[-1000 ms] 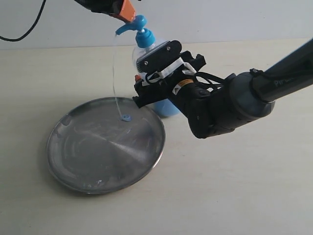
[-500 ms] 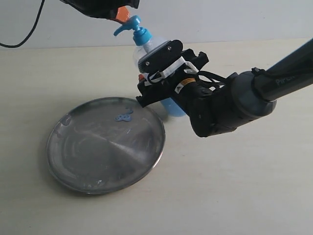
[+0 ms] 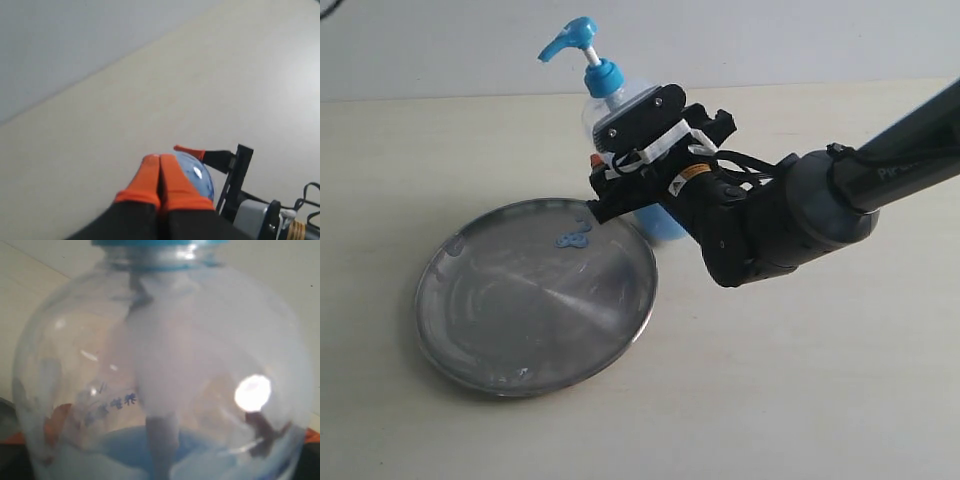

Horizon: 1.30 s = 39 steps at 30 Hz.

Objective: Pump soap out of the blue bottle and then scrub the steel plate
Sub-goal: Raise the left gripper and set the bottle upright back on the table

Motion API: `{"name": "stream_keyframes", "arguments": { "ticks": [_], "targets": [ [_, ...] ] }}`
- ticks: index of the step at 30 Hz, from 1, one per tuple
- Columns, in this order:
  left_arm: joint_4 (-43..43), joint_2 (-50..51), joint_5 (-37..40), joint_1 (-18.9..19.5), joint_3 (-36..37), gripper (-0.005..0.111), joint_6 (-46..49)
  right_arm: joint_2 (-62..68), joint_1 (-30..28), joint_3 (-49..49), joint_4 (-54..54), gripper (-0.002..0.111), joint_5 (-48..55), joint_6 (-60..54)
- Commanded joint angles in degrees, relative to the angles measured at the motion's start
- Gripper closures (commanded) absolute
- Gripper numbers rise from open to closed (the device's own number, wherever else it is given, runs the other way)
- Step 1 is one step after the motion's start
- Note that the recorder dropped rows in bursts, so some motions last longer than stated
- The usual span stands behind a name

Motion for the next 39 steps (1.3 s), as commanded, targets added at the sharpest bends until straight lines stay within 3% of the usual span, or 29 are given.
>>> {"name": "stream_keyframes", "arguments": {
  "ticks": [1, 9, 20, 28, 39],
  "targets": [
    [4.1, -4.1, 0.3, -0.1, -2.2, 0.107, -1.4, -0.6, 0.1, -0.6, 0.6, 0.108, -4.7, 0.2],
    [8.4, -7.3, 0.4, 0.8, -2.2, 0.107, -5.9, -0.6, 0.1, -0.6, 1.5, 0.108, -4.8, 0.2],
    [8.5, -15.6, 4.2, 7.4, -1.7, 0.107, -9.3, -0.6, 0.1, -0.6, 3.2, 0.108, -5.9, 0.2],
    [8.8, -26.7, 4.0, 9.8, 6.8, 0.107, -9.4, -0.7, -1.4, -0.6, 4.1, 0.108, -5.5, 4.5],
    [9.0, -41.5, -1.4, 9.8, 21.8, 0.107, -9.6, -1.2, -2.3, -0.6, 4.2, 0.108, -4.5, 10.3]
  ]
}}
